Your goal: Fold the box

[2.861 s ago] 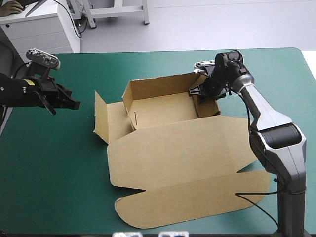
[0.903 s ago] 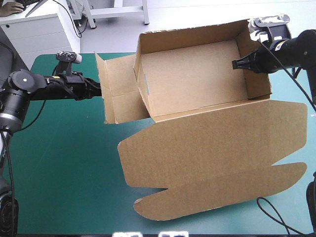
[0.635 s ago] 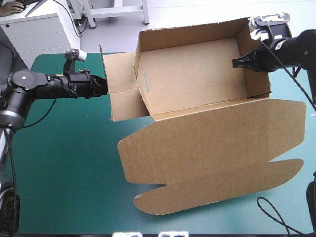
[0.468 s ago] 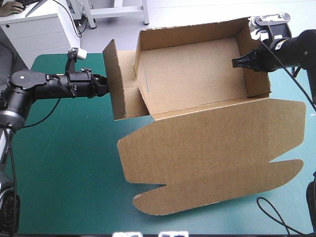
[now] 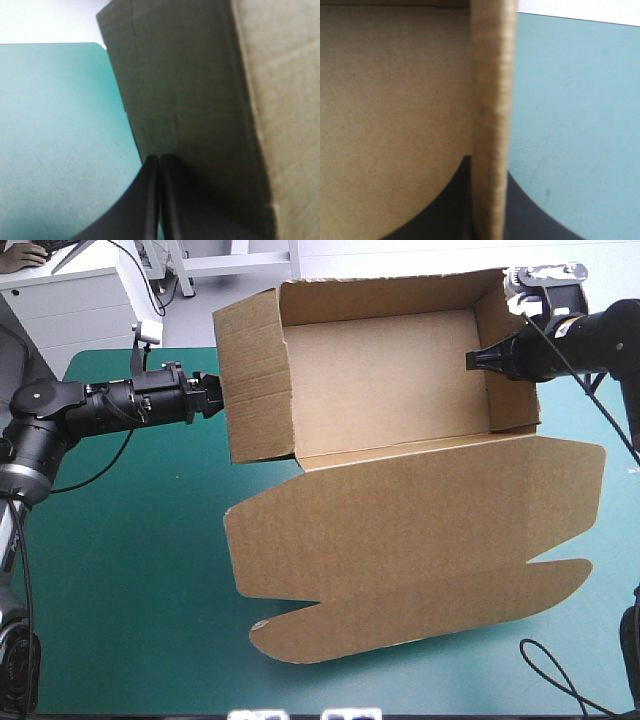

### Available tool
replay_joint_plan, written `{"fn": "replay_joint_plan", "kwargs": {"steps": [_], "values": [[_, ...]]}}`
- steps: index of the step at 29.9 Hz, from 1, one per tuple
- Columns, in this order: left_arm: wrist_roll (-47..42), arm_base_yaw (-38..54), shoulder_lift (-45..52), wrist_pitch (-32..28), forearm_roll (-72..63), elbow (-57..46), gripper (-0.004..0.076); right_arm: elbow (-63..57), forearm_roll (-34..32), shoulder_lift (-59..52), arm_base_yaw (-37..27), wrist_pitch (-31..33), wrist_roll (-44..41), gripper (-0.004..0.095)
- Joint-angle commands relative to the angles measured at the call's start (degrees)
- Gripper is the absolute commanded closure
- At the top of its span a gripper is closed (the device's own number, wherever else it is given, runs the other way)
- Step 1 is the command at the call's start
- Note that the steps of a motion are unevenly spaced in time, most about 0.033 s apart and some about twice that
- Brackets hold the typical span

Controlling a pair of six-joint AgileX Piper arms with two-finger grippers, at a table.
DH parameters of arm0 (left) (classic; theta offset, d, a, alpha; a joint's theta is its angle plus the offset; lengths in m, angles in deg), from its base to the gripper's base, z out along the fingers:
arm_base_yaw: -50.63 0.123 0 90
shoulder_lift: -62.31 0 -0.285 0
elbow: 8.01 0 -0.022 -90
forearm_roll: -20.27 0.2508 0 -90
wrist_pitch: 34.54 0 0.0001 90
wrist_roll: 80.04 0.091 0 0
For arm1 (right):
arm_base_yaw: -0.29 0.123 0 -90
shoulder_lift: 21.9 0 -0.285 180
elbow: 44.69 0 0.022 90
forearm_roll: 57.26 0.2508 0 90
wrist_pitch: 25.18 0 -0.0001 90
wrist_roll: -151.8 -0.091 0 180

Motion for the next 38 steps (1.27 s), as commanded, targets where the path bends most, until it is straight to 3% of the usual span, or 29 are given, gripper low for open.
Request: {"fn": "replay_joint_plan", "kwargs": {"steps": [1,5,12,15,21,28,34,38], "values": [[0.6,-1.9,2.0,4.3,-7.9,1.3,0.0727,1.4,2.4,-1.4,-0.3,-3.3,-0.6,0.0925],[1.8,-5.3,2.0,4.3,-8.0,1.6,0.0643,1.4,2.2,-1.0,-0.3,-3.3,-0.6,0.0925],[3.8,-6.8,2.0,4.1,-9.5,3.5,0.0289,1.4,2.0,-1.0,-0.3,-3.3,-0.6,0.0925],[3.9,-6.8,1.9,4.1,-9.3,4.5,0.0205,1.4,1.9,-1.0,-0.3,-3.3,-0.6,0.0925],[2.9,-6.8,1.9,1.7,-8.7,5.0,0.0204,1.4,1.0,-1.0,0.7,-4.6,-1.5,0.092],[-1.9,-8.2,1.9,-5.9,0.6,7.5,0.0204,1.4,-7.8,-1.0,6.8,-8.9,-7.6,0.092],[-16.6,-13.4,1.9,-15.3,25.3,15.2,0.0215,1.4,-8.6,-0.5,8.9,-10.7,-9.7,0.092],[-28.7,-18.2,1.7,-17.7,45.3,20.7,0.0218,1.4,-8.0,0.3,8.9,-11.1,-11.1,0.092]]}}
